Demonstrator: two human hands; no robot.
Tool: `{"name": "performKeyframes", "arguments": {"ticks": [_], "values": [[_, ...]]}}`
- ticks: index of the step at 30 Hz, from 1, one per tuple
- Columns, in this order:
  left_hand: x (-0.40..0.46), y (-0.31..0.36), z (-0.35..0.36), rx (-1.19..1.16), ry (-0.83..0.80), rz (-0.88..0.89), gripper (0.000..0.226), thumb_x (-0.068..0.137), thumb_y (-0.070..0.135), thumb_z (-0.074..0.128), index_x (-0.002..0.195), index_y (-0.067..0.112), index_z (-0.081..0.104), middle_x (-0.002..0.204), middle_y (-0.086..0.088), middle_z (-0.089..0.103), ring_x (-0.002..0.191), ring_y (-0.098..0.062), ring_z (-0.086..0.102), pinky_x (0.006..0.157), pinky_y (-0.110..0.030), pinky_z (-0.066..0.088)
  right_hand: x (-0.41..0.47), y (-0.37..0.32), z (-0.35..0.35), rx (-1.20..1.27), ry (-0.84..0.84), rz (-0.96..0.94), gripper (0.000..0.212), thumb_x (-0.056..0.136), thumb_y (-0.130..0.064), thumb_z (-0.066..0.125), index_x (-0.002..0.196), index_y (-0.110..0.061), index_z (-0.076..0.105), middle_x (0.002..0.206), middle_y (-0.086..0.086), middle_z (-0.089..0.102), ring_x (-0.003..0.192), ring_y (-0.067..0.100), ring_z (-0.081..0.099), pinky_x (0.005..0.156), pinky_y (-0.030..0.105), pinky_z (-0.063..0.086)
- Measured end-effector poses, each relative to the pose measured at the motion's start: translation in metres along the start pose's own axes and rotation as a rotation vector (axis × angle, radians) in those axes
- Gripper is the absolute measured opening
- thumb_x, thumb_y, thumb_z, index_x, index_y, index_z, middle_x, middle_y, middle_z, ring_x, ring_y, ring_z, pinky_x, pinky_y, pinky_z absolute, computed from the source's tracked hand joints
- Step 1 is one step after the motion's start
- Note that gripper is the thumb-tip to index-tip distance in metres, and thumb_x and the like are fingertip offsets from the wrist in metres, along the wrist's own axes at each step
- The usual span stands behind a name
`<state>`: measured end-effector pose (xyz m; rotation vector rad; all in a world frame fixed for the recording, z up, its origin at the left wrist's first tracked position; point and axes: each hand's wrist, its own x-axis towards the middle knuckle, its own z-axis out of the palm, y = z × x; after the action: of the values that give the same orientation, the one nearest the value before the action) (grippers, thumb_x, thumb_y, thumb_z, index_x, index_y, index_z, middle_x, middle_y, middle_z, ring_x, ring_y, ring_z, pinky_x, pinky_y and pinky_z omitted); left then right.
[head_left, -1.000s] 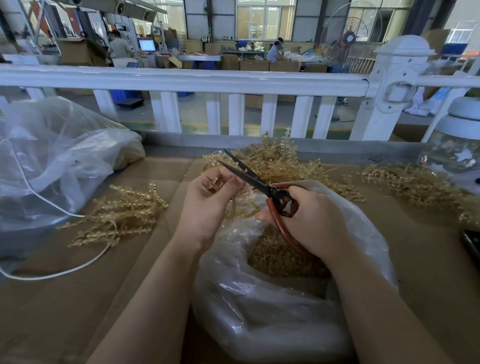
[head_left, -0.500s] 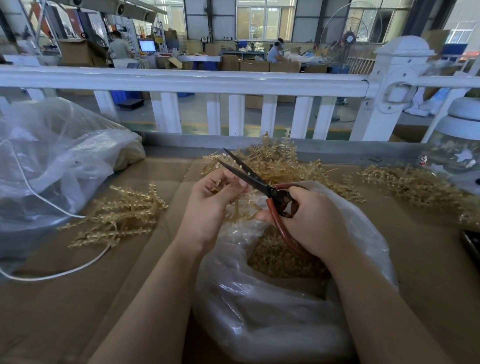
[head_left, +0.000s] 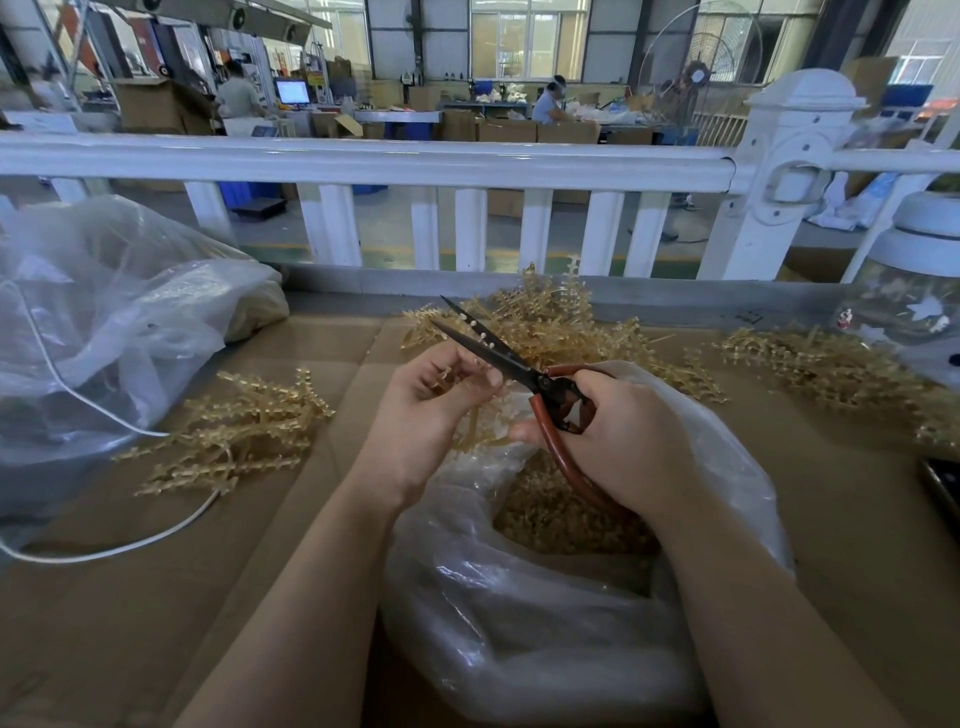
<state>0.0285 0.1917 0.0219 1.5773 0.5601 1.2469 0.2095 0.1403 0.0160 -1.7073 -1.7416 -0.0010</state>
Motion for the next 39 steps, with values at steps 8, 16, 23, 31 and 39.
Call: {"name": "performKeyframes", "arguments": {"ticks": [8,16,23,31,39], "values": [[-0.001,0.001,0.001,-0.046,0.018,-0.034,0.013,0.091,0.001,0.062,0.082,0.009,0.063,0.077,0.000,0.062,0.078,-0.012,0.056,0.076,-0.017,0.048,0.000,0.004,0.005,0.010,0.027,-0.020,0.033,0.079,-0.070,0.071,0.079,-0.039,0.060,0.063,-0.025,0.056,0.063,-0.006,0.058,0.060,0.005,0.043],[0.002,0.000,-0.001,-0.256,0.270,-0.245,0.012,0.094,0.005,0.059,0.083,0.007,0.064,0.069,0.000,0.066,0.058,-0.007,0.059,0.053,-0.016,0.047,0.001,0.001,0.003,0.042,0.015,0.020,0.048,0.072,-0.082,0.058,0.089,-0.038,0.063,0.069,-0.031,0.056,0.064,-0.009,0.057,0.052,0.007,0.040],[0.000,-0.004,0.008,-0.144,0.132,-0.331,0.005,0.085,0.011,0.071,0.081,0.010,0.069,0.071,0.000,0.068,0.061,-0.007,0.060,0.058,-0.016,0.048,0.004,0.001,0.004,0.288,0.059,0.158,0.022,0.082,-0.044,0.080,0.072,-0.028,0.068,0.067,-0.024,0.067,0.061,-0.003,0.063,0.049,0.011,0.043],[-0.002,-0.004,0.015,-0.146,0.070,-0.353,0.042,0.073,0.019,0.076,0.102,-0.010,0.069,0.094,-0.025,0.068,0.078,-0.025,0.059,0.076,-0.031,0.048,0.007,-0.005,0.005,0.561,-0.041,0.212,0.011,0.084,-0.023,0.079,0.077,-0.024,0.071,0.068,-0.011,0.072,0.054,0.004,0.065,0.049,0.014,0.048],[0.000,-0.001,0.012,-0.121,0.176,-0.201,0.024,0.072,0.031,0.074,0.094,0.024,0.073,0.072,0.004,0.071,0.066,-0.004,0.064,0.064,-0.019,0.048,0.008,-0.004,0.004,0.554,-0.039,0.236,0.014,0.086,-0.019,0.079,0.076,-0.023,0.071,0.065,-0.009,0.072,0.053,0.005,0.064,0.049,0.020,0.051]]}}
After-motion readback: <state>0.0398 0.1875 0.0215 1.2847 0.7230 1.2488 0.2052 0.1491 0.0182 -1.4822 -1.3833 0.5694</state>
